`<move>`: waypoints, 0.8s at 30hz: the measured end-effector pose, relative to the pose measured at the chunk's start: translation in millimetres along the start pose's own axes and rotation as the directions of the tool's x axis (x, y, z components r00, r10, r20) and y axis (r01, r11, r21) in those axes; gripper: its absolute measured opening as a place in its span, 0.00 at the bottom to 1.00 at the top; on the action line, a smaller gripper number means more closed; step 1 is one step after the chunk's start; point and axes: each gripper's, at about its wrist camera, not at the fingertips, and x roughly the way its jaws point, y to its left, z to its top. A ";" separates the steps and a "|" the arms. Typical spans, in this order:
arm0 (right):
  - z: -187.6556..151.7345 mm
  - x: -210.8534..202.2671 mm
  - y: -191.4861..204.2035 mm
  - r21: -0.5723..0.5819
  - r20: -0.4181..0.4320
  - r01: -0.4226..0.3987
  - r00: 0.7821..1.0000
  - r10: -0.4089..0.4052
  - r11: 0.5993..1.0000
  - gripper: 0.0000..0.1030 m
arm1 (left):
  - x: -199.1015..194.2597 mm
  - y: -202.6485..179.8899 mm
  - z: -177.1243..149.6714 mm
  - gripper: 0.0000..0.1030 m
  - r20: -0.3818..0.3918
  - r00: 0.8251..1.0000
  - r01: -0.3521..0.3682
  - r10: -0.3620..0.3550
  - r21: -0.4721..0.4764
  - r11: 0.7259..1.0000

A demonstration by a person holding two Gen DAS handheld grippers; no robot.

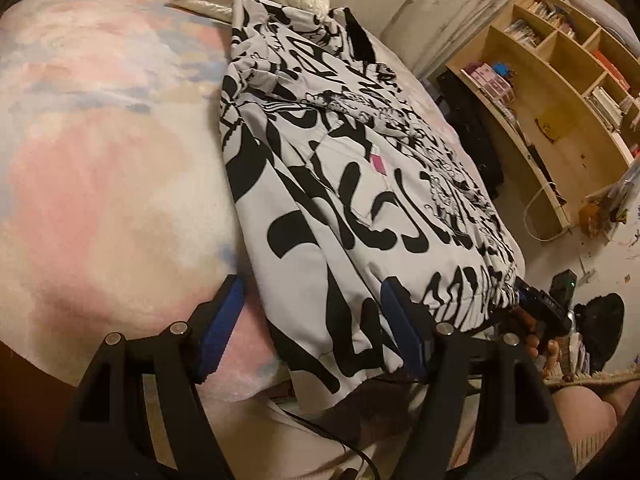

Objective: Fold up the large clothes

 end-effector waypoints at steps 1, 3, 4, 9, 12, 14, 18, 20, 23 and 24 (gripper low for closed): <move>3.8 2.9 3.5 -0.004 0.007 -0.022 1.000 0.022 1.000 0.46 | -0.1 1.0 -0.2 0.66 -0.004 1.000 0.015 -0.015 0.000 1.000; 6.8 7.2 4.2 -0.013 0.012 -0.044 0.999 0.044 0.999 0.46 | -0.1 3.8 -1.0 0.66 -0.005 1.000 0.031 -0.031 -0.002 1.000; 9.1 10.9 4.7 -0.015 0.011 -0.049 0.999 0.049 0.999 0.46 | 0.5 4.5 -1.1 0.66 -0.006 0.999 0.034 -0.034 -0.004 0.999; 20.6 29.7 13.4 -0.023 0.014 -0.051 0.999 0.051 0.998 0.46 | 8.5 2.8 -1.1 0.66 -0.022 0.999 0.037 -0.036 0.024 0.999; 22.9 38.3 16.4 -0.021 0.016 -0.052 0.998 0.052 0.998 0.46 | 16.9 3.1 1.6 0.66 -0.025 0.999 0.032 -0.031 0.039 0.999; 23.0 40.6 15.1 -0.014 0.018 -0.055 0.998 0.055 0.998 0.46 | 21.2 2.0 3.1 0.66 -0.019 1.000 0.026 -0.026 0.043 0.999; 23.8 41.4 15.3 -0.011 0.026 -0.046 0.999 0.047 0.999 0.45 | 25.2 -6.7 5.3 0.53 0.023 1.000 0.006 -0.006 0.037 0.999; 25.1 40.3 15.9 -0.010 0.028 -0.047 0.998 0.048 0.999 0.33 | 27.4 -9.5 6.2 0.40 0.036 0.999 0.007 -0.007 -0.001 1.000; 29.5 36.4 20.7 0.000 0.045 -0.051 0.998 0.051 0.999 0.21 | 31.5 -19.4 7.6 0.20 0.045 0.999 -0.006 0.008 -0.040 0.999; 31.9 34.3 24.5 -0.003 0.054 -0.046 0.997 0.046 0.999 0.19 | 31.2 -23.5 7.9 0.16 0.047 0.999 -0.017 0.019 -0.044 0.999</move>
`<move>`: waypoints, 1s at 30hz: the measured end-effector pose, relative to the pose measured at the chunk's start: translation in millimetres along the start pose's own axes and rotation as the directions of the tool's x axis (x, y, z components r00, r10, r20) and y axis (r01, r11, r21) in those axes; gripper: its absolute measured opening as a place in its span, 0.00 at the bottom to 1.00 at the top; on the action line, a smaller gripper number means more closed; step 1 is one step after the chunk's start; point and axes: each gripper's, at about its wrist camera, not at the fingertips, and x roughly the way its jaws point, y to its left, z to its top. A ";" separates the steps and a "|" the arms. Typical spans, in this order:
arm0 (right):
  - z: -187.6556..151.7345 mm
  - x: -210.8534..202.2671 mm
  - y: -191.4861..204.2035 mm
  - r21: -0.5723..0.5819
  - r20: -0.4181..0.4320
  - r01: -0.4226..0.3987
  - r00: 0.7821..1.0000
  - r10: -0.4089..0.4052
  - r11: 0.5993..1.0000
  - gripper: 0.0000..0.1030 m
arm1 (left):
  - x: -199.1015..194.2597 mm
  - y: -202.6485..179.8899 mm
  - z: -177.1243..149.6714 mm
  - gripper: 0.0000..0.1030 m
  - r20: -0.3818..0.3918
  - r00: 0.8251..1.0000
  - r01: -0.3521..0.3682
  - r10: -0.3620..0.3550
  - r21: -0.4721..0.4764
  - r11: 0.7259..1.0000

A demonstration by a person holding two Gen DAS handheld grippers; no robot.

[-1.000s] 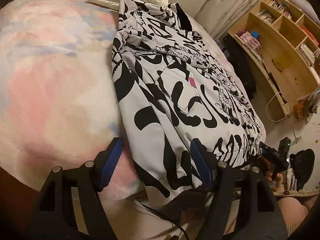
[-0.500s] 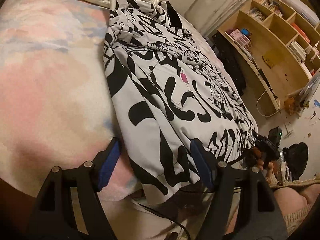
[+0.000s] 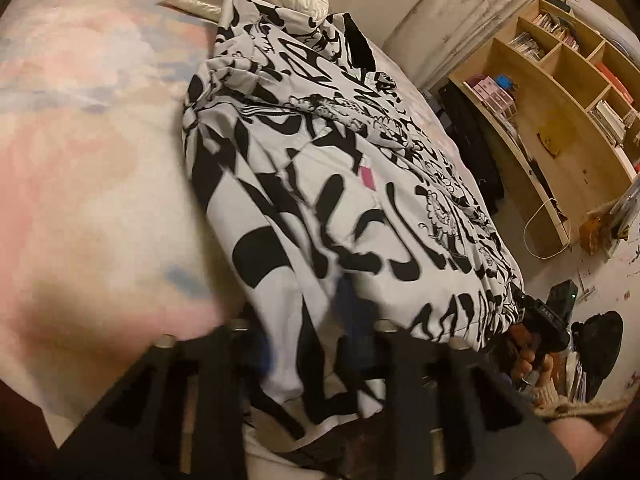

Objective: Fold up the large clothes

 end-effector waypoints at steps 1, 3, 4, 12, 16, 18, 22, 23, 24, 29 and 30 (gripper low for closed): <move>2.5 -2.2 5.2 -0.006 0.012 0.007 1.000 -0.007 1.000 0.18 | -1.2 -6.6 1.1 0.11 0.009 1.000 -0.024 0.024 -0.012 1.000; 6.4 -11.4 12.0 -0.017 0.032 0.009 0.999 -0.009 1.000 0.16 | -4.1 -14.9 4.2 0.08 0.013 0.998 -0.062 0.062 -0.025 0.998; 8.6 -16.4 16.6 -0.023 0.046 0.010 0.999 -0.009 1.000 0.15 | -6.5 -18.2 5.8 0.06 0.016 0.997 -0.073 0.073 -0.032 0.997; 18.2 -55.3 43.5 -0.054 0.099 -0.010 0.995 0.015 0.998 0.09 | -34.5 -45.1 7.5 0.03 0.031 0.990 -0.139 0.138 0.009 0.990; 18.2 -74.5 56.1 -0.069 0.100 -0.026 0.994 0.033 0.997 0.09 | -50.3 -55.6 5.2 0.03 0.014 0.990 -0.141 0.141 0.026 0.990; 21.0 -85.0 59.7 -0.063 0.098 -0.035 0.994 0.042 0.997 0.09 | -59.4 -59.8 4.9 0.03 0.008 0.991 -0.134 0.134 0.034 0.990; 27.6 -101.3 60.7 -0.019 0.097 -0.048 0.994 0.050 0.999 0.09 | -76.0 -60.8 11.3 0.03 -0.004 0.994 -0.107 0.107 -0.001 0.994; 33.3 -101.4 58.4 0.000 0.095 -0.051 0.994 0.051 0.999 0.09 | -75.8 -58.8 15.8 0.03 -0.010 0.995 -0.100 0.100 -0.019 0.995; 37.5 -100.4 57.1 0.017 0.092 -0.056 0.994 0.054 0.998 0.09 | -73.9 -55.3 21.4 0.03 -0.020 0.996 -0.084 0.083 -0.054 0.995; 72.4 -86.2 60.8 0.052 0.095 -0.077 0.993 0.072 0.996 0.09 | -65.4 -52.9 53.4 0.03 -0.007 1.000 -0.015 0.014 -0.143 0.990; 82.9 -81.6 64.0 0.054 0.097 -0.076 0.993 0.071 0.996 0.09 | -63.4 -53.6 65.1 0.03 0.006 1.000 0.002 -0.001 -0.155 0.988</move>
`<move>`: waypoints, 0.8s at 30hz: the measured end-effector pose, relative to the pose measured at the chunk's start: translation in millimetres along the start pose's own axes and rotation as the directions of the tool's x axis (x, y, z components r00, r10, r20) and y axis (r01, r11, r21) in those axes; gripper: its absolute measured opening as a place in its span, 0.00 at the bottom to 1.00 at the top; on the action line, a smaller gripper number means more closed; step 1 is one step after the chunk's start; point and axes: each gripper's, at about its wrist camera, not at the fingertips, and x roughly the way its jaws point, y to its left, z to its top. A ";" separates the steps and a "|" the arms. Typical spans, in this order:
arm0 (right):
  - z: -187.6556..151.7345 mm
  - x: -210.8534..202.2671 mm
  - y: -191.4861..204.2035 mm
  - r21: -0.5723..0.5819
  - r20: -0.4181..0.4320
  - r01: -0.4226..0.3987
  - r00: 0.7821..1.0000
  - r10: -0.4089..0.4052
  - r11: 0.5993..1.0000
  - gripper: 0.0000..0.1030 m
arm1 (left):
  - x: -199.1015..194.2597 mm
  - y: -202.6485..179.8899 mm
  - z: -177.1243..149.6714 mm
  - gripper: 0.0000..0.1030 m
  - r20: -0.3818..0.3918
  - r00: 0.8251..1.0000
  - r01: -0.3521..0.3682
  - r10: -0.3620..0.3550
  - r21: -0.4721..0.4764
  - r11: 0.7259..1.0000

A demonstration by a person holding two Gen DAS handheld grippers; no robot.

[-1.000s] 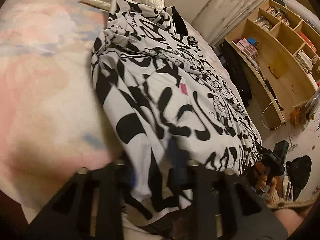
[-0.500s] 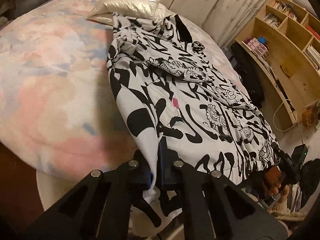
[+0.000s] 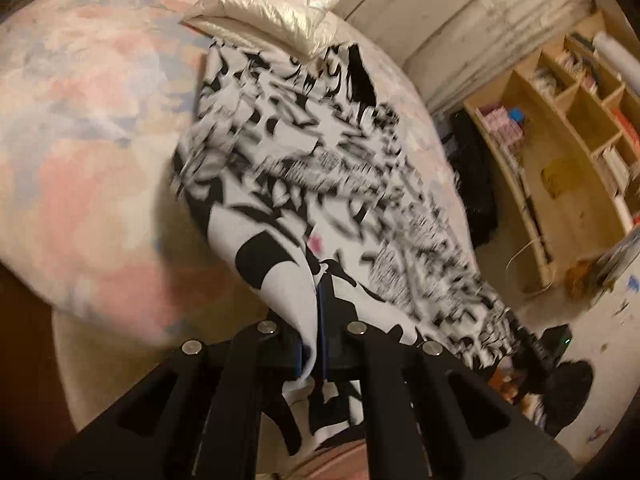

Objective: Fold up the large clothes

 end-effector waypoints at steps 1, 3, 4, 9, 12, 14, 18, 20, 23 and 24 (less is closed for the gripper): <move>8.9 5.9 3.1 0.002 0.002 0.003 1.000 -0.003 1.000 0.09 | 1.5 -2.6 9.1 0.03 0.009 1.000 0.018 -0.018 -0.011 1.000; 33.1 22.1 8.3 0.017 0.005 0.003 1.000 -0.003 1.000 0.09 | 7.0 -7.3 26.3 0.03 0.025 0.999 0.041 -0.040 -0.027 0.999; 47.4 31.8 9.1 0.030 0.005 0.000 1.000 0.000 1.000 0.09 | 12.5 -10.9 41.0 0.03 0.036 0.998 0.048 -0.047 -0.029 0.998; 112.7 91.3 9.8 0.106 -0.002 0.004 1.000 -0.004 0.994 0.09 | 49.4 -19.0 104.5 0.03 0.051 0.997 0.064 -0.060 -0.070 0.996; 158.8 139.4 1.1 0.156 -0.008 0.050 0.999 -0.049 0.986 0.10 | 87.7 -13.7 153.0 0.04 0.042 0.998 0.058 -0.053 -0.126 0.990; 185.4 171.8 -7.9 0.175 -0.018 0.086 0.996 -0.084 0.981 0.10 | 114.6 -8.9 182.1 0.04 0.031 0.999 0.047 -0.043 -0.152 0.987; 240.3 251.5 -26.9 0.216 -0.043 0.166 0.986 -0.161 0.962 0.25 | 162.9 2.1 230.7 0.11 0.032 0.999 0.016 -0.010 -0.192 0.981; 259.2 286.1 -37.5 0.247 -0.041 0.171 0.985 -0.166 0.954 0.47 | 185.6 12.2 256.5 0.20 0.032 0.999 0.039 -0.032 -0.238 0.971; 271.1 324.3 -52.0 0.257 -0.036 0.179 0.984 -0.176 0.950 0.61 | 206.8 25.2 280.2 0.45 0.053 0.998 0.051 -0.037 -0.289 0.956; 275.3 335.5 -54.8 0.243 -0.029 0.199 0.980 -0.198 0.949 0.64 | 211.9 28.1 287.0 0.52 0.065 0.998 0.037 -0.019 -0.295 0.955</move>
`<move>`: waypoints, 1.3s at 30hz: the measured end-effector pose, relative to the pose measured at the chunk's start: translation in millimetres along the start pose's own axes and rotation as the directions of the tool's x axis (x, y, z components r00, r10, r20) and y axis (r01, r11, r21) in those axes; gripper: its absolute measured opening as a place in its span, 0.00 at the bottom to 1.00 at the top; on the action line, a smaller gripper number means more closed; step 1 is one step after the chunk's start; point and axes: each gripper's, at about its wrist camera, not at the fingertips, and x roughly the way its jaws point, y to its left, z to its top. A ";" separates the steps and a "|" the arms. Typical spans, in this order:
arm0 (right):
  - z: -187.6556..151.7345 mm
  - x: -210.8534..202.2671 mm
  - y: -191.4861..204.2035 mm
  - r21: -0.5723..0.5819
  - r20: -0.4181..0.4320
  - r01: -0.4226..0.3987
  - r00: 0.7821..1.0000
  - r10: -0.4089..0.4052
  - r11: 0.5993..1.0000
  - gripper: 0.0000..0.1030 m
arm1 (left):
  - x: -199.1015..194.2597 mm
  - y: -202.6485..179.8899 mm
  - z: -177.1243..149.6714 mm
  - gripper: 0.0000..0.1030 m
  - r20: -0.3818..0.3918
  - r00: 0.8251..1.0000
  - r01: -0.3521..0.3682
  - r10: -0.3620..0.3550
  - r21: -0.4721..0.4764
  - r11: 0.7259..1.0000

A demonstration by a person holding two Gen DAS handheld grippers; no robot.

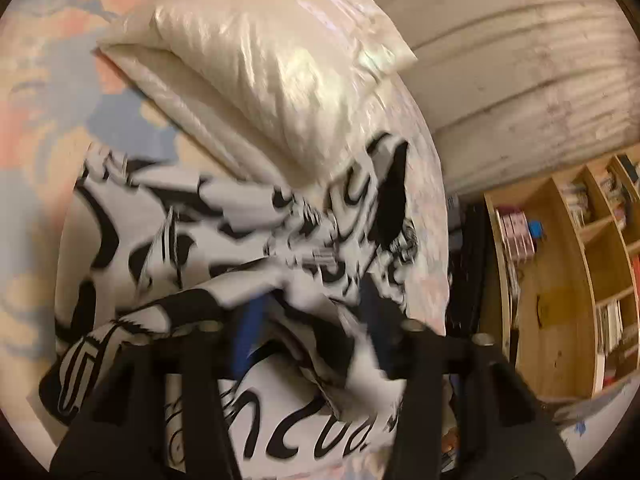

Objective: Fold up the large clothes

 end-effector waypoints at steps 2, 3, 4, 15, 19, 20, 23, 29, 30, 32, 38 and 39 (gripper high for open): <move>2.4 16.2 -2.6 -0.031 0.011 0.030 1.000 -0.030 0.999 0.70 | 5.7 0.1 9.2 0.54 0.035 0.999 -0.041 0.040 0.028 0.999; 6.3 25.4 -2.0 -0.055 0.006 0.044 0.999 -0.043 0.998 0.71 | 8.6 0.0 12.8 0.54 0.039 0.998 -0.058 0.056 0.050 0.997; 4.3 29.2 -5.2 -0.075 -0.005 0.050 0.999 -0.050 0.996 0.71 | 12.5 -0.3 15.8 0.54 0.035 0.996 -0.079 0.076 0.077 0.994; -3.2 117.9 -30.9 -0.364 -0.150 0.142 0.967 -0.208 0.921 0.71 | 51.9 -11.9 13.4 0.54 0.035 0.965 -0.243 0.259 0.492 0.836; -6.3 140.6 -31.8 -0.408 -0.178 0.146 0.956 -0.235 0.901 0.71 | 78.6 -21.6 1.8 0.54 0.018 0.944 -0.272 0.331 0.611 0.743; -6.1 147.8 -31.2 -0.414 -0.180 0.151 0.953 -0.243 0.898 0.71 | 84.6 -23.8 -0.6 0.54 0.025 0.935 -0.289 0.353 0.628 0.723; -8.0 162.1 -29.3 -0.424 -0.199 0.126 0.953 -0.228 0.897 0.36 | 97.6 -25.8 -4.6 0.44 0.049 0.919 -0.329 0.391 0.640 0.694; -11.9 126.7 -6.1 -0.471 -0.011 0.170 0.980 -0.199 0.866 0.03 | 75.5 -33.2 -9.3 0.07 0.179 0.928 -0.365 0.327 0.608 0.705; -8.0 115.2 -5.3 -0.439 0.034 0.161 0.986 -0.163 0.884 0.03 | 70.1 -33.3 -9.3 0.06 0.199 0.931 -0.362 0.305 0.596 0.717; -5.9 111.3 -4.9 -0.410 0.075 0.178 0.984 -0.162 0.894 0.03 | 69.4 -29.8 -6.7 0.06 0.218 0.926 -0.378 0.309 0.563 0.735; -19.4 174.7 -26.6 -0.389 -0.045 0.341 0.921 -0.387 0.856 0.03 | 109.8 -9.0 -7.4 0.07 0.181 0.887 -0.454 0.425 0.513 0.729; -21.4 176.3 -25.6 -0.389 -0.034 0.357 0.916 -0.401 0.849 0.03 | 112.7 -6.1 -7.7 0.07 0.178 0.885 -0.458 0.431 0.506 0.731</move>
